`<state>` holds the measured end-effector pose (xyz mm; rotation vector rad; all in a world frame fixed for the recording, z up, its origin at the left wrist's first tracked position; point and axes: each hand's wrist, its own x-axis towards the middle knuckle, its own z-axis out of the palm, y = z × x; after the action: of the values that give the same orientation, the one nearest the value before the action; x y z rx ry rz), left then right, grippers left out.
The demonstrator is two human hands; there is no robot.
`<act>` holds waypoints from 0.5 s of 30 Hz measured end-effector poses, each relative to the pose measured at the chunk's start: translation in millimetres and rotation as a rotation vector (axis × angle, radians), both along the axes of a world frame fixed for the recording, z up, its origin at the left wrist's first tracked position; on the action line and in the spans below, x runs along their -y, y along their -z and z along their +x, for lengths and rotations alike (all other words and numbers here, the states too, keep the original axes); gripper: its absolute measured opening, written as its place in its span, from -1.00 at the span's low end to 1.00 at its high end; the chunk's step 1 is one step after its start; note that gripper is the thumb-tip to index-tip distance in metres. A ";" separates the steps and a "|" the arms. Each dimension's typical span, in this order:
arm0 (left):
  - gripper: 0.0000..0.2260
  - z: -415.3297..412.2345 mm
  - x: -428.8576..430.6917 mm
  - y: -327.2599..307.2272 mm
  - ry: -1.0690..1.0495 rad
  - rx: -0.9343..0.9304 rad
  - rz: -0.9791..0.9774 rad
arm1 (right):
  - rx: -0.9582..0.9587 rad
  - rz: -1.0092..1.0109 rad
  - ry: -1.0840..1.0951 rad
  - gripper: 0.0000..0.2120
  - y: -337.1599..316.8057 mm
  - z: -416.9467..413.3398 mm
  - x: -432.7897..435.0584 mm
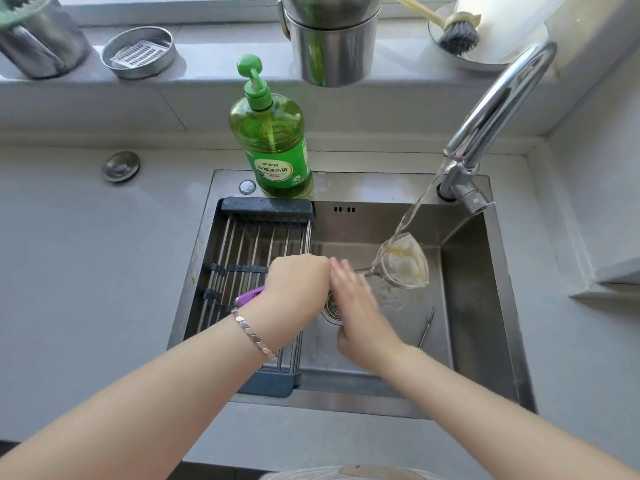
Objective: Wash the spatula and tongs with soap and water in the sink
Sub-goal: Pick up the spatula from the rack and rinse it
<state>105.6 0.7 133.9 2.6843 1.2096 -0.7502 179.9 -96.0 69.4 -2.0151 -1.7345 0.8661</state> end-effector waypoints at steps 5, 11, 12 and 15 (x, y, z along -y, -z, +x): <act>-0.80 -9.2 -4.0 -3.3 -0.056 0.024 -0.056 | 0.190 0.128 -0.089 -0.14 15.2 25.6 -0.6; -0.89 -30.4 -6.2 -7.5 -0.033 -0.031 -0.053 | 0.394 -0.121 -0.012 -0.25 36.1 83.6 6.0; -0.89 -33.2 -5.3 -7.7 -0.033 -0.043 -0.053 | 0.413 -0.160 0.024 -0.22 36.8 90.4 6.5; -0.89 -36.1 -2.1 -7.4 -0.029 -0.051 -0.051 | 0.473 -0.153 0.046 -0.16 40.5 91.6 8.4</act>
<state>69.5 2.8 141.3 2.6166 1.2210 -0.8383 271.5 -104.4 28.9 -2.5079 -1.8908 0.5488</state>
